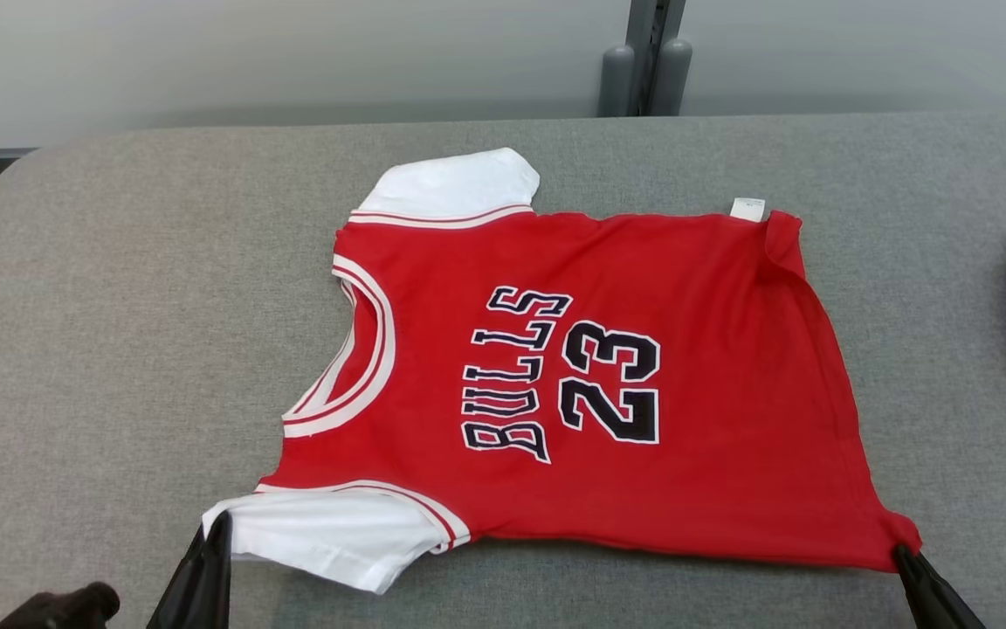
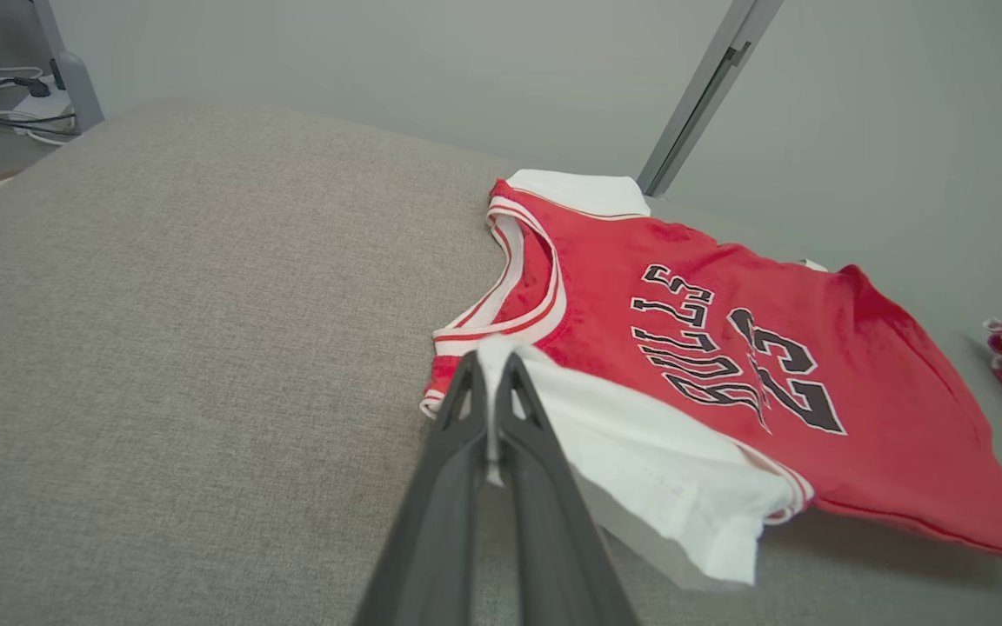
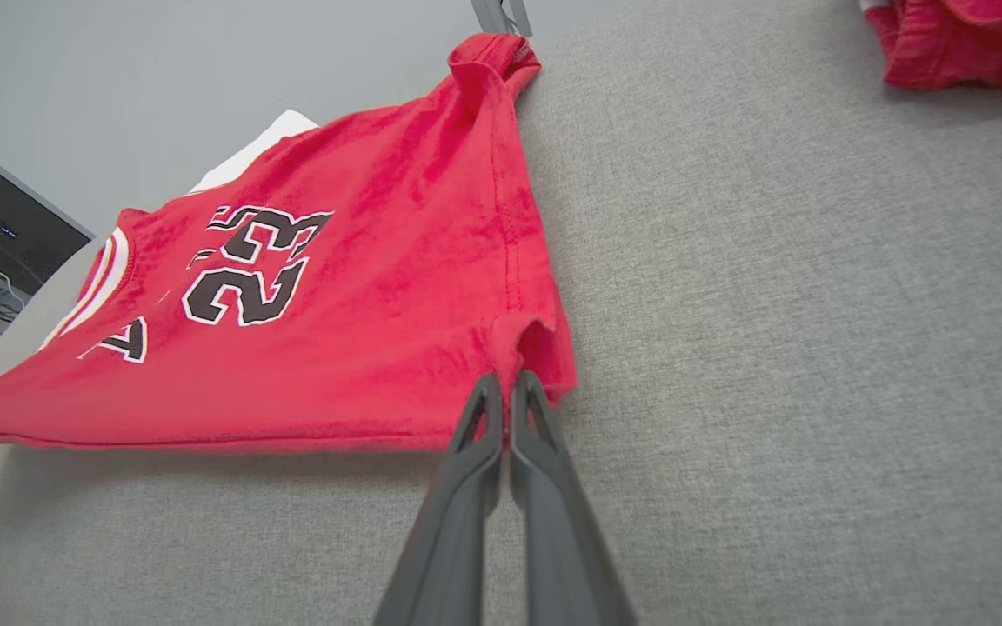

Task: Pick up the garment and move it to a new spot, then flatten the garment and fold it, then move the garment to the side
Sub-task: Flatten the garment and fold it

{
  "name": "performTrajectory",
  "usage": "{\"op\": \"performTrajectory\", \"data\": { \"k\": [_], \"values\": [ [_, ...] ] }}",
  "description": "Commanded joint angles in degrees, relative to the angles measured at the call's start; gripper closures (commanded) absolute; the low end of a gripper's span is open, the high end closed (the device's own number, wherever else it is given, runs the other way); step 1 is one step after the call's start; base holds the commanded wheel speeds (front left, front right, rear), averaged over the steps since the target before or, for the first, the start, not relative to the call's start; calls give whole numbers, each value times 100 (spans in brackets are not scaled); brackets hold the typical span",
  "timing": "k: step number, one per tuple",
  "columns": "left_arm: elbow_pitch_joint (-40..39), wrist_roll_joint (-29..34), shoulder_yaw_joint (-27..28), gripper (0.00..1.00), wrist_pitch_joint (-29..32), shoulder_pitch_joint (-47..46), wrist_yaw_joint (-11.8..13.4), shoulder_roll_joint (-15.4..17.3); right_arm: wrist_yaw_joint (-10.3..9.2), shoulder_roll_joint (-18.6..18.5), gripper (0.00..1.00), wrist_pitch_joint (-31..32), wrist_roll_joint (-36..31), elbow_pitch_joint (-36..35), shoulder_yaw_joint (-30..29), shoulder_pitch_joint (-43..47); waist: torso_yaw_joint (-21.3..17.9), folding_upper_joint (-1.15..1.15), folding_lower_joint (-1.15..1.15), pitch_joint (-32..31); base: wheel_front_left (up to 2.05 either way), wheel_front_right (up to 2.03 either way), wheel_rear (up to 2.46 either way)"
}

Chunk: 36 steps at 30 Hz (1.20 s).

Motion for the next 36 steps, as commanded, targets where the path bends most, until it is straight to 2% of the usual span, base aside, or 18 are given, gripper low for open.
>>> {"op": "performTrajectory", "data": {
  "k": [1, 6, 13, 25, 26, 27, 28, 29, 36],
  "values": [
    [21, -24, 5, 100, 13, -127, -15, 42, 1, 2, 100, 45, -58, -44, -47, -47, -22, 0, 0, 53, 0, 0, 0],
    [185, -206, -39, 100, 192, -571, -177, 98, 1, 162, 100, 348, -173, -108, -154, -384, -78, 0, 0, 311, 0, 0, 0],
    [679, -285, -75, 100, 319, -1722, -433, 227, 1, 305, 100, 513, -320, 3, -205, -1164, -168, 0, 0, 782, 0, 0, 0],
    [1893, -485, -92, 100, 128, -2780, -709, 131, 1, 159, 100, 257, -235, 574, 83, -2146, -247, 0, 0, 1259, 0, 0, 0],
    [1996, -453, -95, 62, 81, -2815, -727, 141, 1, 155, 73, 193, -230, 614, 122, -2192, -245, 0, 0, 1280, 0, 0, 0],
    [2067, -444, -90, 0, 3, -2842, -748, 126, 1, 135, 46, 160, -239, 653, 173, -2211, -243, 0, 0, 1291, 0, 0, 0],
    [2129, -494, -84, 0, -76, -2859, -776, 71, 1, 113, 3, 120, -242, 677, 207, -2227, -238, 0, 0, 1299, 0, 0, 0],
    [2193, -485, -78, 0, -177, -2860, -798, 63, 1, 104, 0, 27, -237, 683, 211, -2256, -236, 0, 0, 1303, 0, 0, 0],
    [2318, -109, 68, 0, -1483, -2753, -836, -80, 1, 22, 0, -825, -622, 691, 261, -2367, -279, 0, 0, 1134, 0, 0, 0]
  ]
}}
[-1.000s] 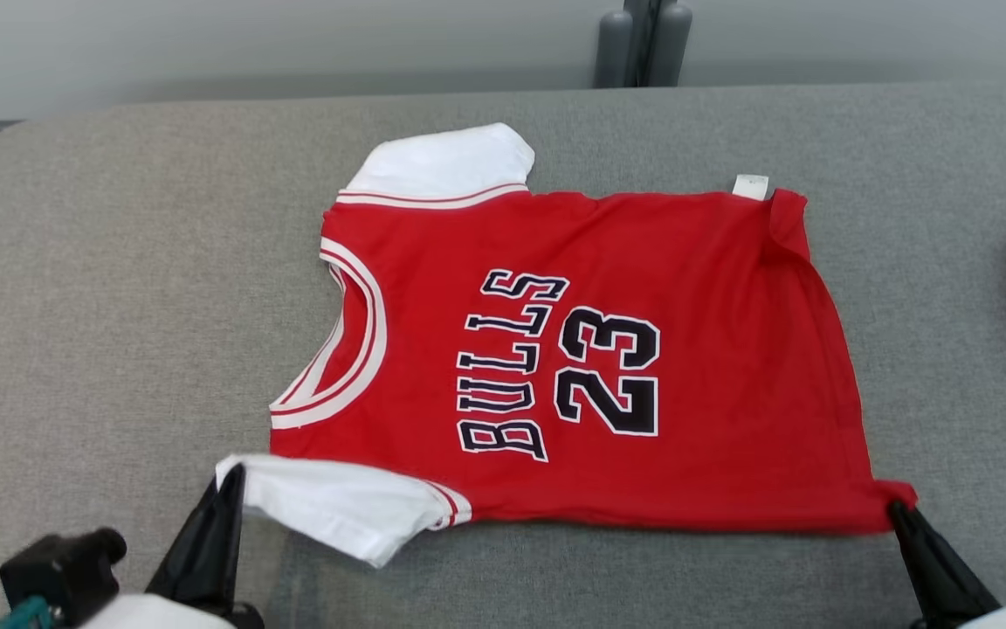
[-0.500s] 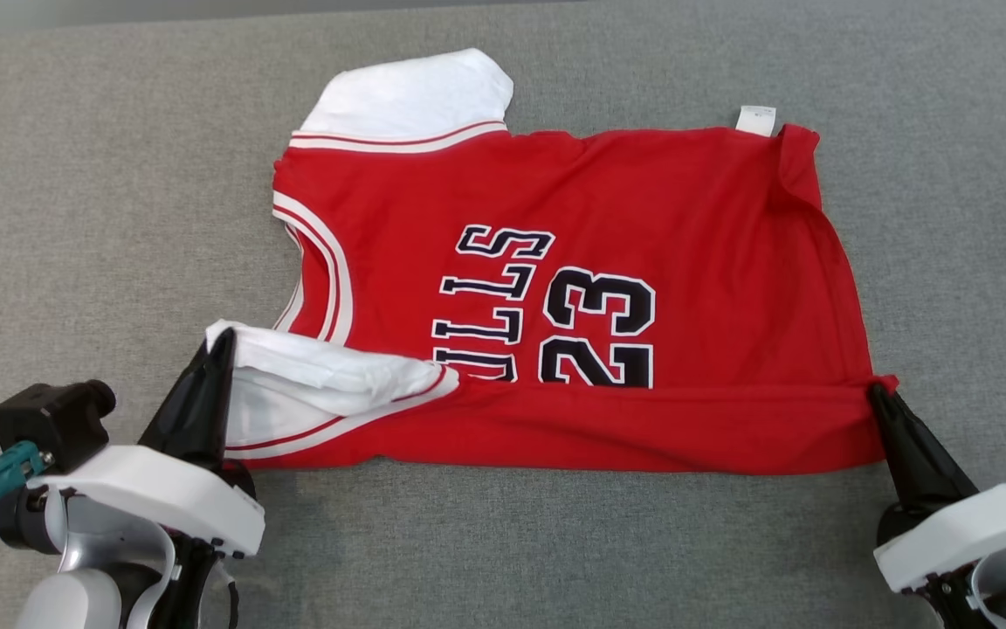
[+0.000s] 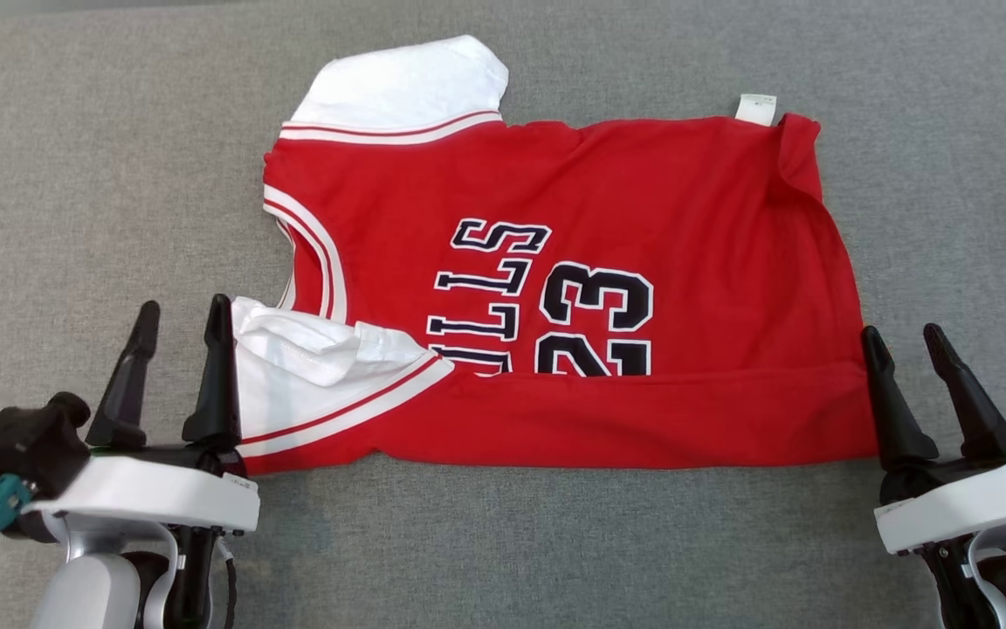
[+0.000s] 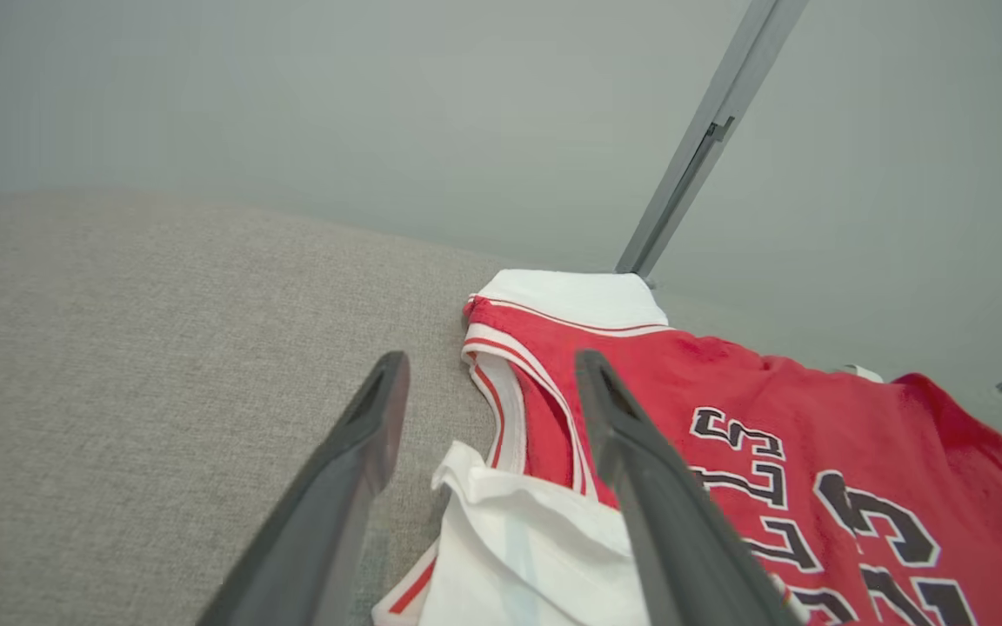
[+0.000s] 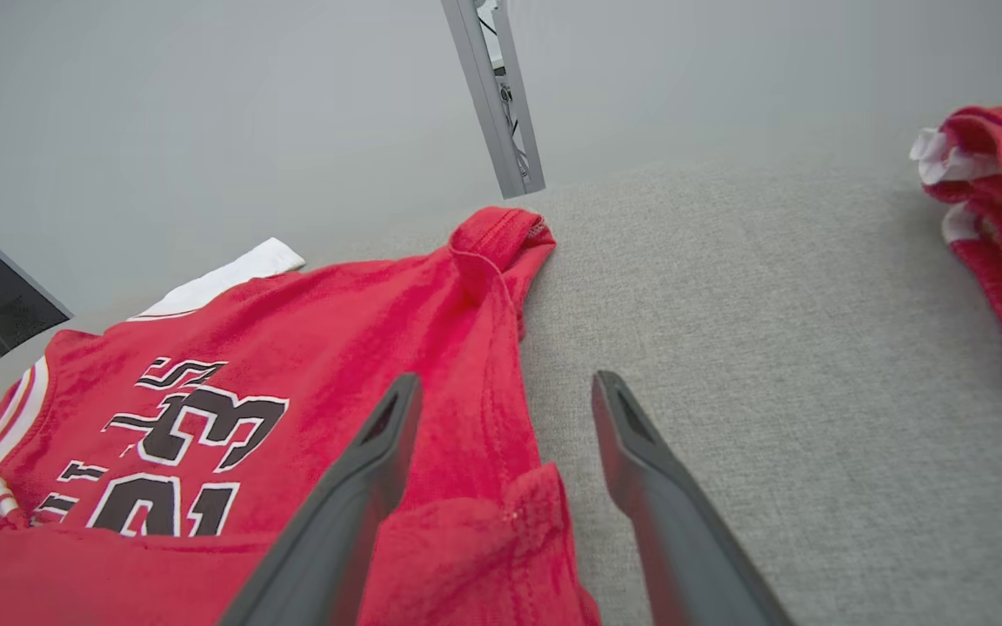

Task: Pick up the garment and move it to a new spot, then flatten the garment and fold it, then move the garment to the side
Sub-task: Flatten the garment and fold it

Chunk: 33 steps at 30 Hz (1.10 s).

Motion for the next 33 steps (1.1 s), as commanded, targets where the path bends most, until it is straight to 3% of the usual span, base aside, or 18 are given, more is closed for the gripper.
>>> {"op": "performTrajectory", "data": {
  "k": [1, 5, 9, 17, 33],
  "values": [
    [5, 131, 38, 0, -220, 20, 2, -4, 1, -27, 0, -141, -127, 8, -18, -41, -19, 0, 0, -76, 0, 0, 0],
    [15, 352, 110, 0, -877, 56, 20, -47, 1, -10, 0, -582, -552, -64, -41, -179, -75, 0, 0, -256, 0, 0, 0],
    [84, 588, 122, 0, -1066, 83, 82, -35, 1, 50, 0, -787, -959, -144, -46, -265, -102, 0, 0, -474, 0, 0, 0],
    [527, 887, 13, 0, -1154, 373, 80, 15, 1, 173, 0, -798, -1229, -3, 29, -4, -157, 0, 0, -861, 0, 0, 0],
    [1172, 779, -121, 0, -1111, 431, -73, 43, 1, 337, 0, -756, -1217, 213, -48, 262, -191, 0, 0, -1034, 0, 0, 0]
  ]
}}
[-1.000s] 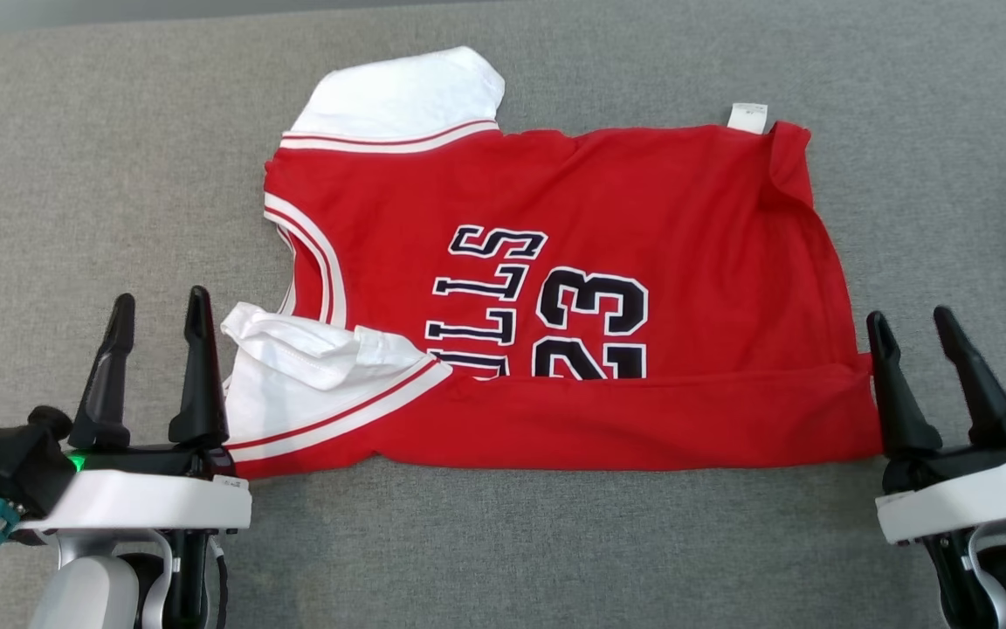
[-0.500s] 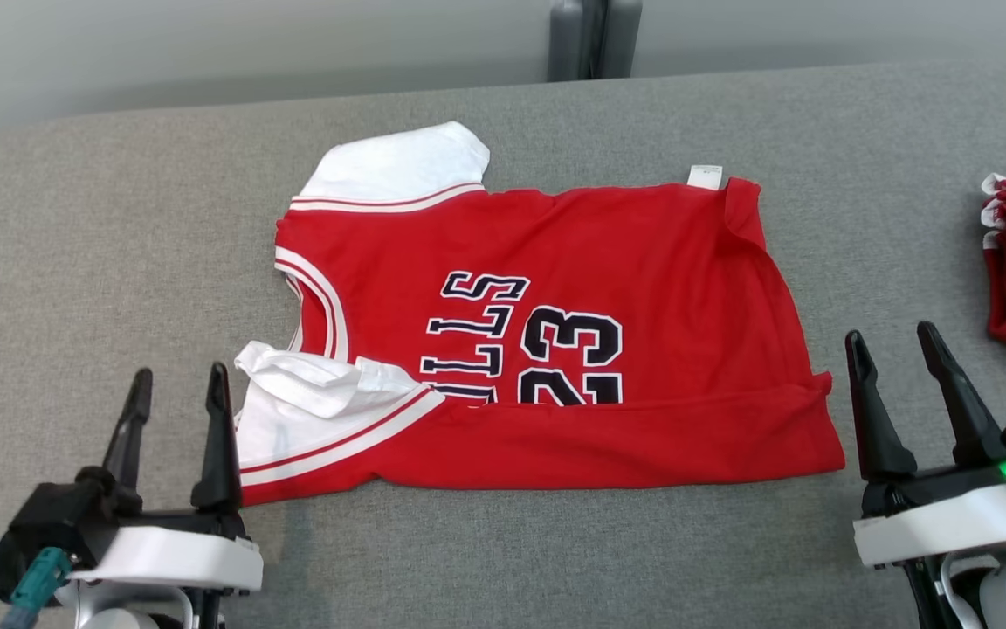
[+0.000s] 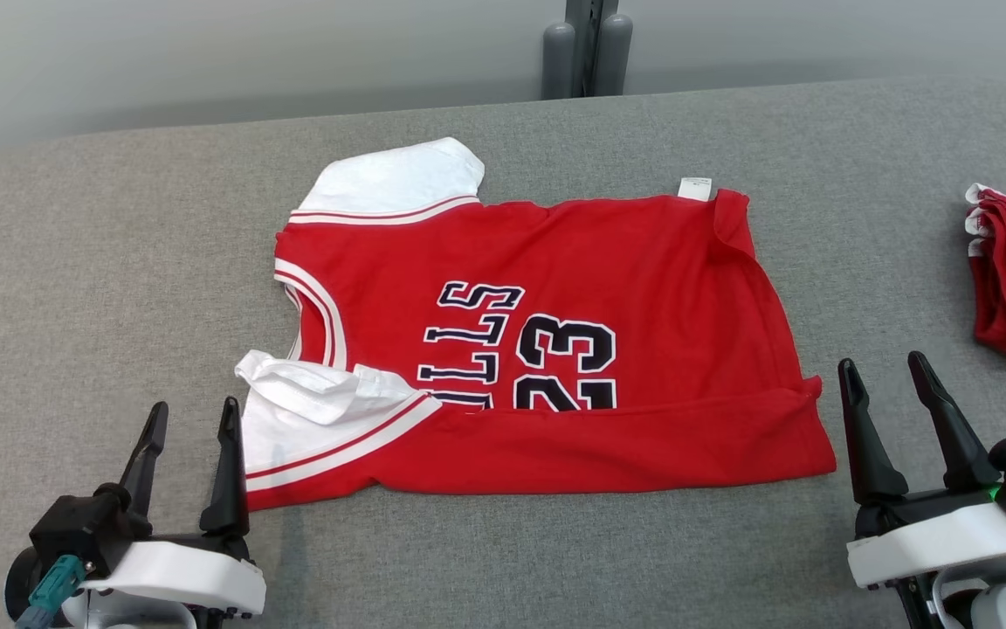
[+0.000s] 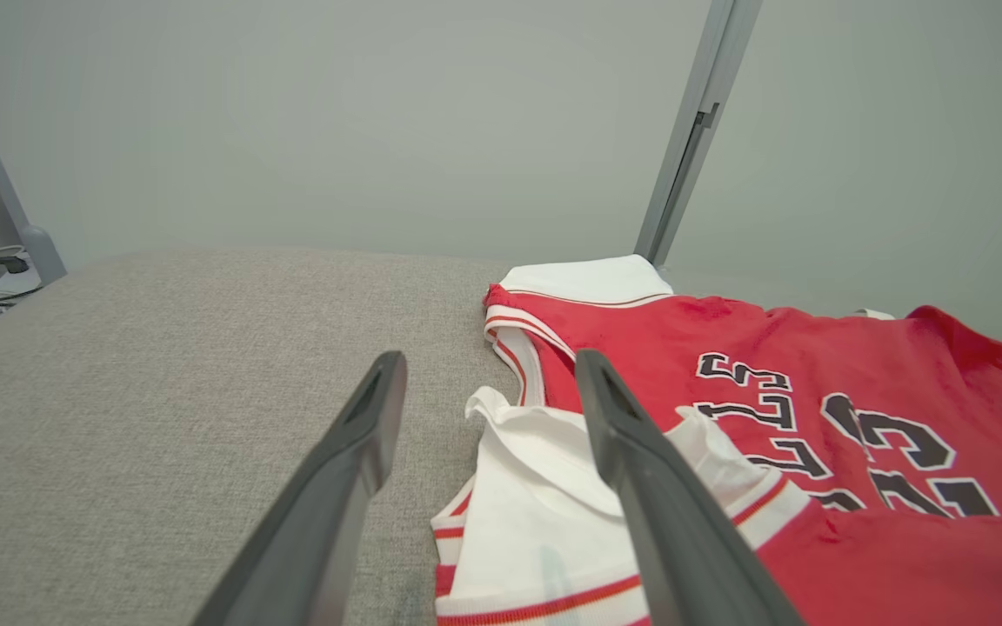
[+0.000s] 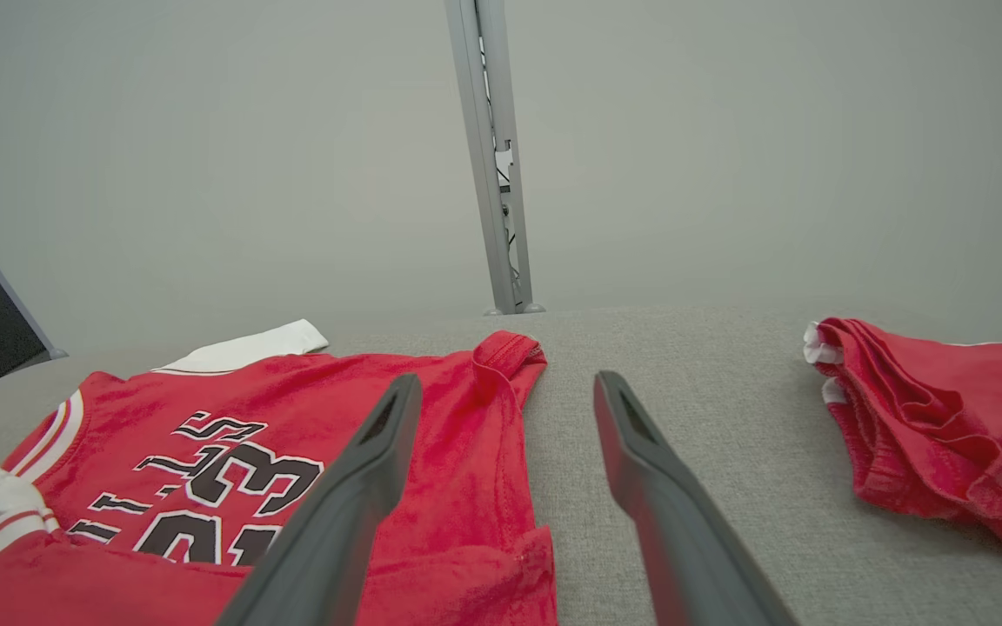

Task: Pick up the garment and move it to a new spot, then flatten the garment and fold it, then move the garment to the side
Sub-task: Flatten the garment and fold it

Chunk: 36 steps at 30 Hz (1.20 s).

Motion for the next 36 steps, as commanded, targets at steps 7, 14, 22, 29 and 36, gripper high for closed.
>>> {"op": "performTrajectory", "data": {
  "k": [7, 14, 22, 29, 36],
  "values": [
    [506, -206, -107, 0, 263, -115, -133, -52, 1, 64, 0, 138, 42, 474, -26, 158, 11, 0, 0, 63, 0, 0, 0],
    [1033, -508, -164, 0, 533, -182, -289, -195, 1, 109, 0, 167, 147, 1276, 26, 3, -5, 0, 0, 205, 0, 0, 0],
    [1616, -811, -206, 0, 999, -429, -413, -307, 1, 55, 0, 144, 337, 2018, 299, -406, 23, 0, 0, 329, 0, 0, 0],
    [1740, -860, -296, 100, 1135, -551, -490, -283, 2, 16, 92, 189, 656, 2500, 605, -678, 46, 0, 0, 368, 0, 0, 0],
    [1192, -902, -288, 100, 1172, -276, -417, -211, 1, -112, 100, 59, 1058, 2459, 721, -582, 91, 0, 0, 255, 0, 0, 0]
  ]
}}
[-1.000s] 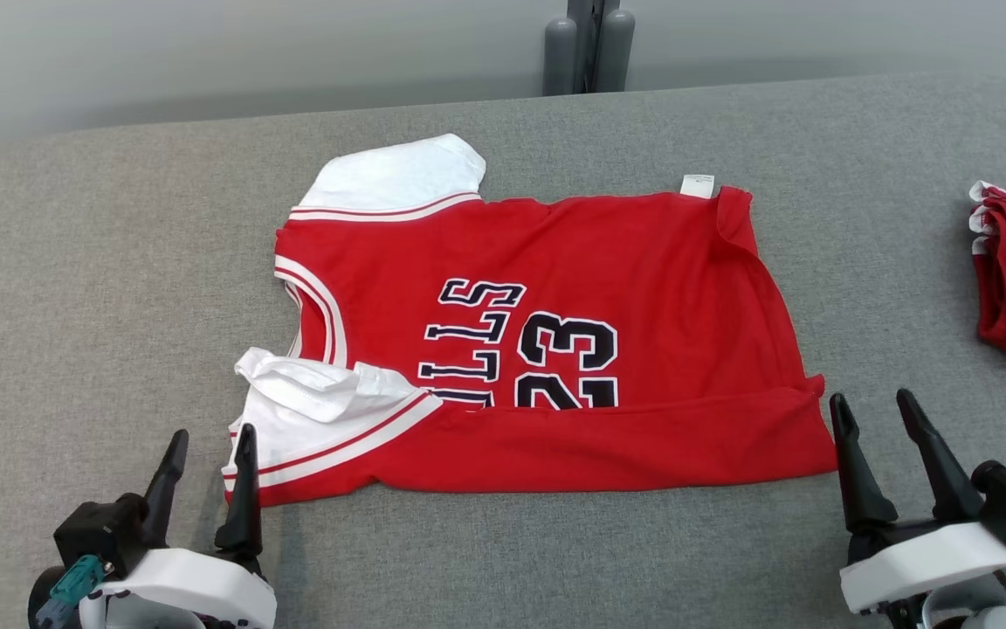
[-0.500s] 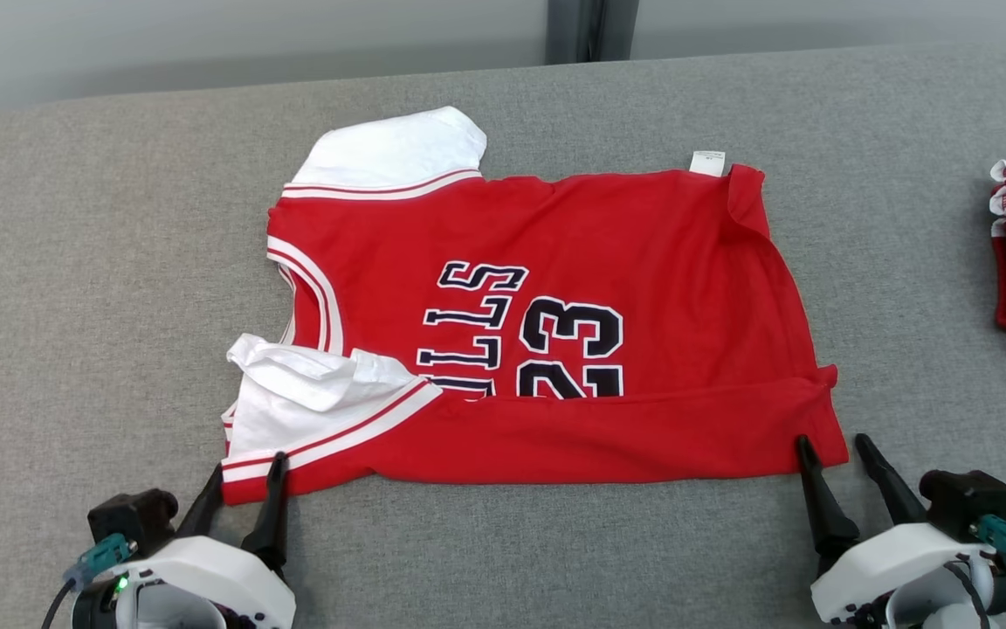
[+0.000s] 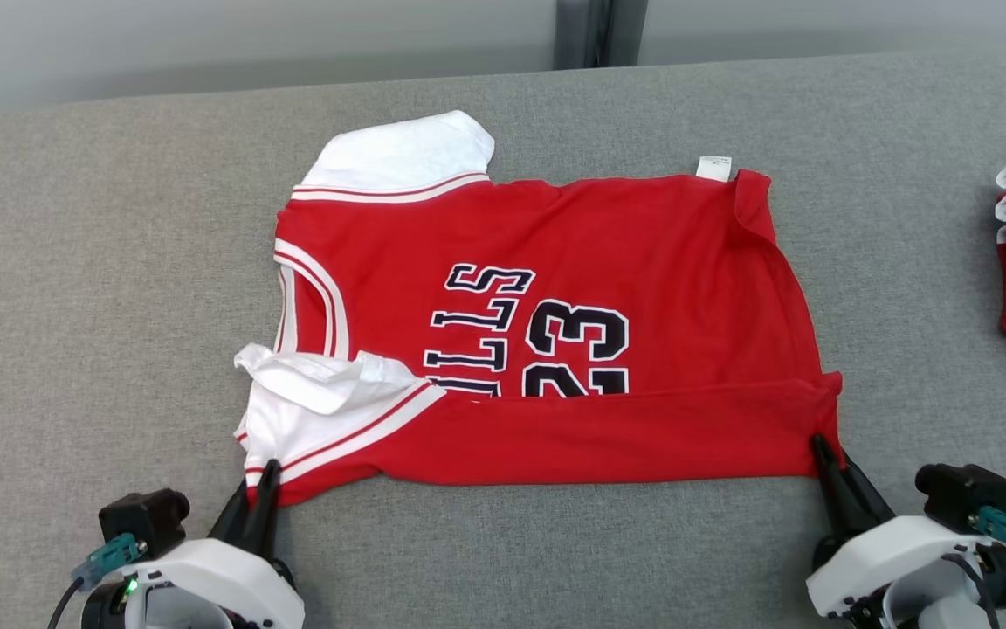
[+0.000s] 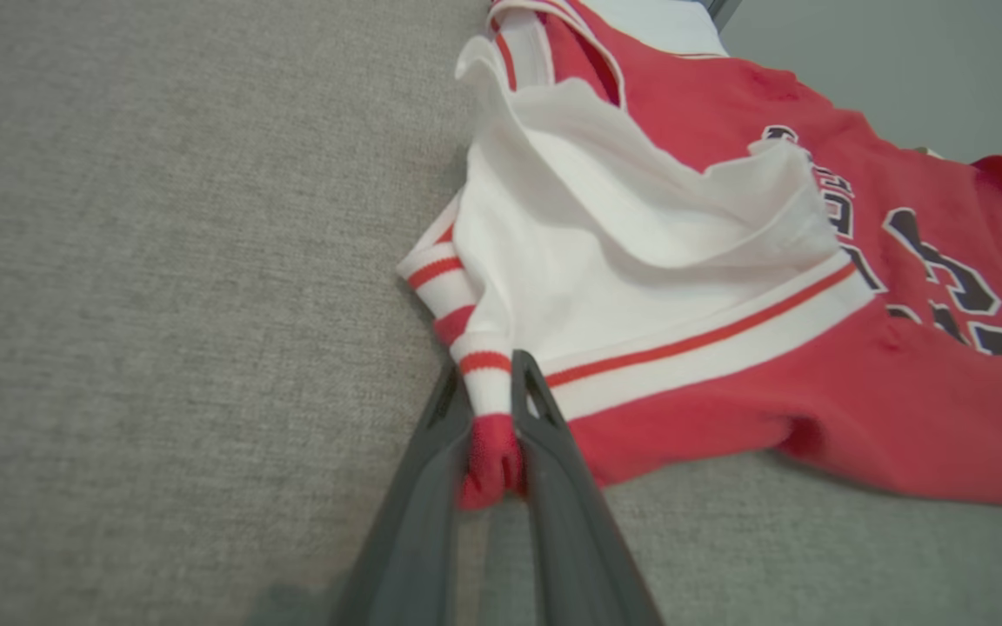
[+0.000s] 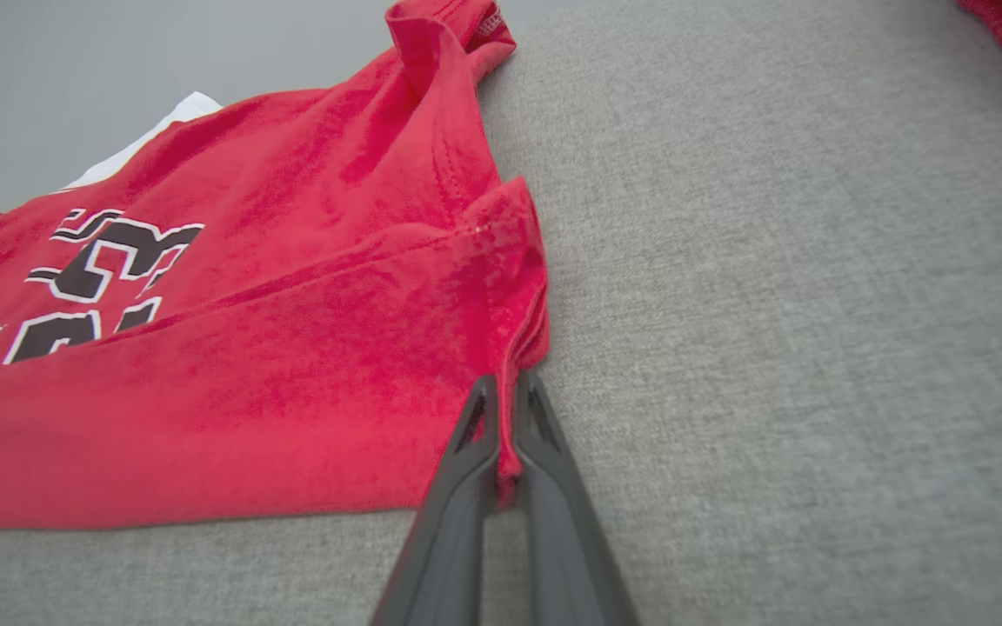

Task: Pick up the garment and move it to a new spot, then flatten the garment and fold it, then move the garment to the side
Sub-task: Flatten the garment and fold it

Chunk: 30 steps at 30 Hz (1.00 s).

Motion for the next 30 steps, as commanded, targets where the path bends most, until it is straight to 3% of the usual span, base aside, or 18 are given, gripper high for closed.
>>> {"op": "performTrajectory", "data": {
  "k": [1, 9, 14, 23, 24, 25, 26, 30],
  "values": [
    [-133, -7, 9, 100, 42, 109, 40, 70, 1, -94, 100, -40, 32, -77, -17, 110, 6, 0, 0, -26, 0, 0, 0],
    [-1491, 8, 51, 100, 415, 1060, 419, 249, 0, -320, 100, 296, 149, -839, -303, 850, 64, 0, 0, -142, 0, 0, 0],
    [-2177, -50, -2, 100, 733, 1638, 674, 226, 0, -273, 100, 579, 73, -1284, -634, 1400, 109, 0, 0, -251, 0, 0, 0],
    [-2520, -192, -57, 100, 991, 2187, 905, 126, 0, -55, 100, 941, -126, -1807, -1001, 1924, 108, 0, 0, -371, 0, 0, 0],
    [-2510, -199, -66, 100, 1003, 2178, 903, 112, 0, -31, 79, 986, -122, -1816, -1013, 1928, 107, 0, 0, -369, 0, 0, 0],
    [-2491, -203, -69, 56, 994, 2151, 909, 103, 0, -23, 22, 1013, -145, -1822, -1035, 1924, 108, 0, 0, -365, 0, 0, 0],
    [-2474, -197, -74, 0, 979, 2115, 918, 91, 0, -34, 0, 1019, -197, -1847, -1050, 1903, 110, 0, 0, -356, 0, 0, 0],
    [-2476, -24, 21, 0, 546, 1819, 937, 57, 1, -2, 0, 758, -414, -2121, -1154, 1702, 117, 0, 0, -312, 0, 0, 0]
  ]
}}
